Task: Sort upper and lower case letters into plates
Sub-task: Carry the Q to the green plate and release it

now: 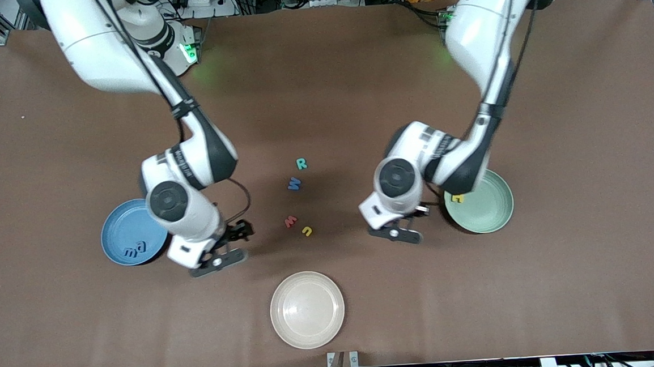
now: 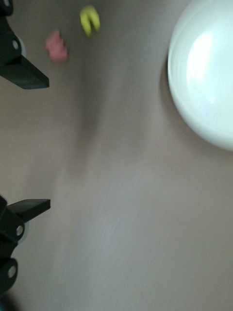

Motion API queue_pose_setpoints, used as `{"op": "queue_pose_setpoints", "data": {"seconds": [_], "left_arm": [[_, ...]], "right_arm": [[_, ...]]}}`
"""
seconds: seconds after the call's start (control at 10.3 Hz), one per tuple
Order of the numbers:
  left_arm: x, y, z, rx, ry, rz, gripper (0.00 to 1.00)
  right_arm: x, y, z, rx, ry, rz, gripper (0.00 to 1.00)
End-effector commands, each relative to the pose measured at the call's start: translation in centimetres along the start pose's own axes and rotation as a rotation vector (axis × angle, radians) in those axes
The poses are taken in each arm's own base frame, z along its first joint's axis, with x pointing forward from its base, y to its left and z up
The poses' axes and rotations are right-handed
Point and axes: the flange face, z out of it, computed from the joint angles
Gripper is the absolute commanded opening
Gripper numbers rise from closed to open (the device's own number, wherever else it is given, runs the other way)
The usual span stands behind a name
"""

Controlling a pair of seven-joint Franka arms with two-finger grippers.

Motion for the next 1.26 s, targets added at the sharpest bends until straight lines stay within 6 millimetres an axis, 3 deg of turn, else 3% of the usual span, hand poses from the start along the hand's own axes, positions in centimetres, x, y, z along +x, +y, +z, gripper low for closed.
{"op": "queue_pose_setpoints", "data": {"seconds": [0.0, 0.19, 0.29, 0.39, 0.58, 0.68, 0.78, 0.97, 1.16], "left_arm": [[-3.0, -8.3, 1.1, -0.033, -0.072, 0.063, 0.00], [-6.4, -15.0, 4.3, -0.060, -0.070, 0.133, 0.00], [-8.8, -17.1, 7.1, -0.072, -0.026, 0.135, 0.01], [-10.3, -17.8, 8.4, -0.086, -0.006, 0.134, 0.03], [-10.8, -17.4, 8.5, -0.101, -0.022, 0.096, 0.21], [-10.8, -17.4, 8.5, -0.101, -0.024, 0.077, 0.84], [-11.2, -17.5, 7.3, -0.098, -0.038, 0.080, 1.00], [-11.6, -17.1, 4.9, -0.090, -0.058, 0.081, 1.00], [-11.4, -14.4, 4.4, -0.091, -0.083, -0.016, 1.00]], "right_arm": [[1.7, -6.9, 2.4, 0.028, 0.073, -0.171, 1.00], [2.1, -11.7, 5.4, 0.034, 0.066, -0.233, 1.00], [1.9, -13.4, 7.2, 0.035, 0.050, -0.253, 1.00], [1.8, -13.9, 8.2, 0.036, 0.036, -0.259, 1.00], [1.4, -13.6, 8.9, 0.028, -0.017, -0.260, 1.00], [1.2, -13.5, 9.4, 0.026, -0.036, -0.259, 1.00], [1.1, -13.3, 9.4, 0.025, -0.046, -0.258, 1.00], [1.7, -13.5, 9.7, 0.026, -0.033, -0.257, 1.00], [2.1, -13.7, 10.5, 0.028, -0.018, -0.257, 1.00]]}}
